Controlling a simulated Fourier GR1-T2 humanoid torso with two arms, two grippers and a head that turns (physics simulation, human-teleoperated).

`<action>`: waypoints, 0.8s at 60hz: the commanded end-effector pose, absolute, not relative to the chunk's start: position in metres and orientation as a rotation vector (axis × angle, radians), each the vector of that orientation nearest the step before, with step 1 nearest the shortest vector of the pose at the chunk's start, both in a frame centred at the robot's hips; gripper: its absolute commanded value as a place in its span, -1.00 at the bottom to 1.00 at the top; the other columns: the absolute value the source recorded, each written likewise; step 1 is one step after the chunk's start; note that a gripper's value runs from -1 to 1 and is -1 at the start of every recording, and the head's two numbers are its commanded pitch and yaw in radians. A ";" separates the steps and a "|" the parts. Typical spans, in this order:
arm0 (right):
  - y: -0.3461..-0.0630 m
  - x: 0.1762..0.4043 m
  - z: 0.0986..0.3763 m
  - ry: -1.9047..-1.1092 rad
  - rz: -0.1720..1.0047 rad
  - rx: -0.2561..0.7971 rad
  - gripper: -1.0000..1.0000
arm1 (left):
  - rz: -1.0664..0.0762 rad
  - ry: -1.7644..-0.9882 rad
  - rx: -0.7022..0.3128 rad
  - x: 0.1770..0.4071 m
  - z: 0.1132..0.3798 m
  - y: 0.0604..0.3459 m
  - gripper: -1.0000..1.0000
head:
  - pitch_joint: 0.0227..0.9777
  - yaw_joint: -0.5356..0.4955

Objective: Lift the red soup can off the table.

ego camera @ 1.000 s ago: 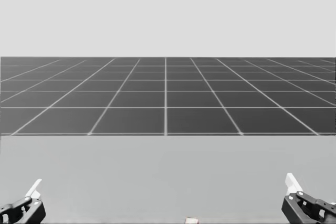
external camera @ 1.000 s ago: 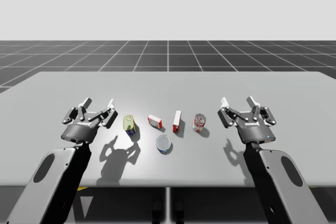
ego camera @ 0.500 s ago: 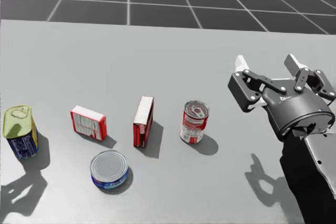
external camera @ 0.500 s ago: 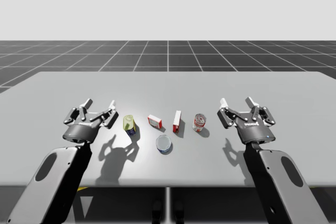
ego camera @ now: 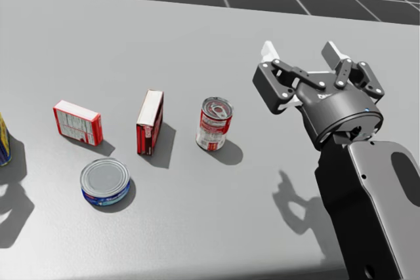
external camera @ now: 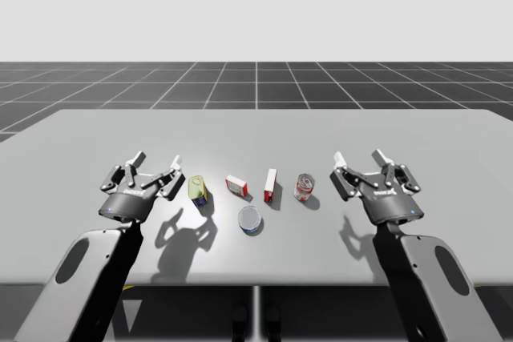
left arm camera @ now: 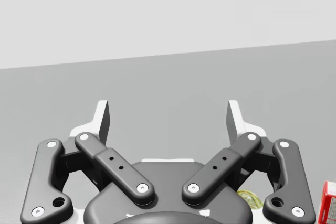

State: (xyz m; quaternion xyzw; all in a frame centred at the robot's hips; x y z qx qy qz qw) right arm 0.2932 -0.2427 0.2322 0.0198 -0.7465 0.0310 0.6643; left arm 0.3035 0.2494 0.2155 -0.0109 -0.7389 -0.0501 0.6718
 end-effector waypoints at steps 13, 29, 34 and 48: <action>-0.235 0.261 0.215 -1.583 0.186 0.170 -1.00 | -0.096 -1.685 -0.078 0.300 0.222 0.249 -1.00 | 0.60 -0.41; -0.227 0.251 0.182 -1.507 0.210 0.226 -1.00 | -0.084 -1.700 -0.099 0.299 0.224 0.250 -1.00 | 0.62 -0.40; -0.221 0.250 0.173 -1.486 0.217 0.246 -1.00 | -0.082 -1.704 -0.101 0.299 0.225 0.250 -1.00 | 0.62 -0.40; -0.209 0.259 0.146 -1.410 0.224 0.289 -1.00 | -0.084 -1.710 -0.099 0.298 0.225 0.250 -1.00 | 0.62 -0.40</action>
